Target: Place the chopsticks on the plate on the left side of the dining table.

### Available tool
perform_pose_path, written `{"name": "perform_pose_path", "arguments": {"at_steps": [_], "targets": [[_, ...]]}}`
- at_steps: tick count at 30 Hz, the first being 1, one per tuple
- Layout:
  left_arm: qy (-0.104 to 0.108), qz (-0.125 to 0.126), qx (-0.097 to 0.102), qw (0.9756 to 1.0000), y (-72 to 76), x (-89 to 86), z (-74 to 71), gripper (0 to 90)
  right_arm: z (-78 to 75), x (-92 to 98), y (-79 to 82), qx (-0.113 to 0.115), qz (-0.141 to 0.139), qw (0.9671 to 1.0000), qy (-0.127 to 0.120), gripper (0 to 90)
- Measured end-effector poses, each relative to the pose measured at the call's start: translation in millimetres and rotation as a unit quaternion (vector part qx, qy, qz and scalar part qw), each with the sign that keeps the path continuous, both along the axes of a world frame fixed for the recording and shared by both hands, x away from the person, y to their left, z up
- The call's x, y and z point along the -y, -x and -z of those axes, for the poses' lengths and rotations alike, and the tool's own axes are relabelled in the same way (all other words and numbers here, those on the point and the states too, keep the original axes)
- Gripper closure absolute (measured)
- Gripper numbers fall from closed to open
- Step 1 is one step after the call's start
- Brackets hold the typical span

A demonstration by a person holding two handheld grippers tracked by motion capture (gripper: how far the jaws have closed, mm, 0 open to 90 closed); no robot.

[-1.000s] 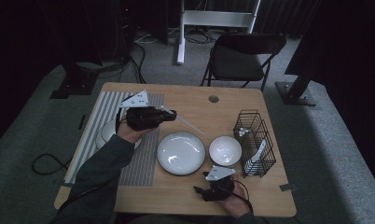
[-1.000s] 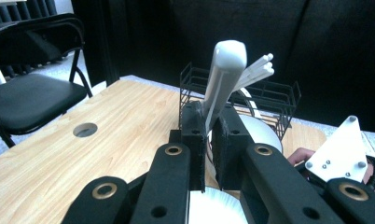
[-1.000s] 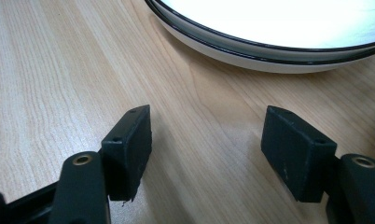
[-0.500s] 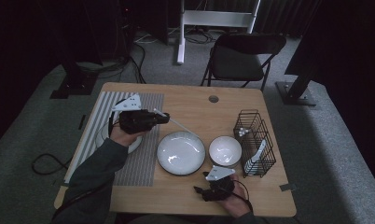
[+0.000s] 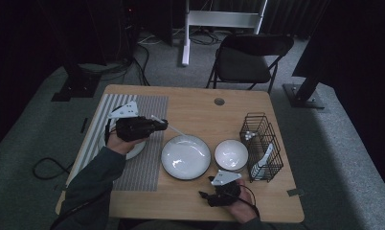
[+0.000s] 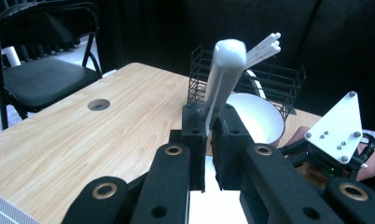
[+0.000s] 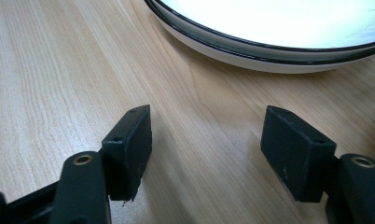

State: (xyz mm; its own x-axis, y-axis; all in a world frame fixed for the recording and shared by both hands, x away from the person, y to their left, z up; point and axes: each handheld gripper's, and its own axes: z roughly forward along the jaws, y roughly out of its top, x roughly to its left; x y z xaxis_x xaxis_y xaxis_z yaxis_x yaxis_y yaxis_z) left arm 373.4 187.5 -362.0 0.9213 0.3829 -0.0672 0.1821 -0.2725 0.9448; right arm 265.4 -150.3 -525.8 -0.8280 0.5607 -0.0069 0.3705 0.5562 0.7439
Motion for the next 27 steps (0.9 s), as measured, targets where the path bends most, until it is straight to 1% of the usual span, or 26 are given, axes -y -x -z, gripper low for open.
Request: {"name": "perform_pose_path", "arguments": {"at_steps": [2, 3, 4, 6, 8, 10, 14, 16, 18, 19, 20, 24, 27], "targets": [[0.002, -0.001, -0.001, 1.0, 1.0, -2.8, 0.0, 85.0, -0.1, 0.6, -0.1, 0.002, 0.005, 1.0, -0.002, 37.3], [0.005, 0.0, -0.002, 1.0, 1.6, -4.0, 0.0, 85.0, -0.1, 0.6, -0.1, 0.002, 0.005, 1.0, -0.002, 37.3], [0.004, -0.002, -0.001, 1.0, 2.6, -5.8, -0.1, 85.0, -0.2, 1.1, -0.3, 0.003, 0.007, 1.0, -0.003, 40.9], [0.005, -0.002, -0.001, 1.0, 3.0, -6.4, 0.1, 85.0, -0.3, 1.1, -0.3, 0.003, 0.007, 1.0, -0.003, 42.2], [0.004, -0.002, -0.002, 1.0, 3.9, -7.5, 0.3, 85.0, -1.2, -0.4, 0.0, 0.007, 0.003, 1.0, 0.001, 46.1], [-0.001, -0.002, -0.002, 1.0, 5.3, -8.7, 0.9, 85.0, -2.3, -2.3, 0.9, 0.013, 0.001, 0.9999, 0.006, 47.0], [-0.003, -0.002, -0.002, 1.0, 6.6, -10.5, 1.2, 85.0, -4.6, -4.7, 1.5, 0.017, -0.001, 0.9999, 0.003, 48.7], [-0.003, -0.002, -0.002, 1.0, 8.3, -12.4, 1.2, 85.0, -9.2, -7.0, 1.5, 0.021, -0.001, 0.9998, -0.001, 51.6], [-0.002, -0.002, -0.002, 1.0, 8.9, -13.1, 1.2, 85.0, -10.5, -7.3, 1.6, 0.023, -0.002, 0.9997, -0.002, 52.5], [-0.003, -0.003, -0.001, 1.0, 9.5, -13.7, 1.1, 85.0, -14.6, -8.7, 1.7, 0.029, -0.002, 0.9996, -0.003, 54.7], [-0.002, -0.003, -0.001, 1.0, 10.1, -14.4, 1.1, 85.0, -14.6, -8.7, 1.7, 0.029, -0.002, 0.9996, -0.003, 54.7], [-0.004, -0.005, -0.002, 1.0, 12.5, -17.6, 1.9, 84.9, -23.1, -13.0, 0.6, 0.047, 0.0, 0.9989, -0.003, 59.5], [-0.002, -0.008, -0.002, 1.0, 14.1, -20.7, 2.3, 85.0, -25.6, -14.9, -0.4, 0.05, -0.002, 0.9987, -0.009, 61.9]]}}
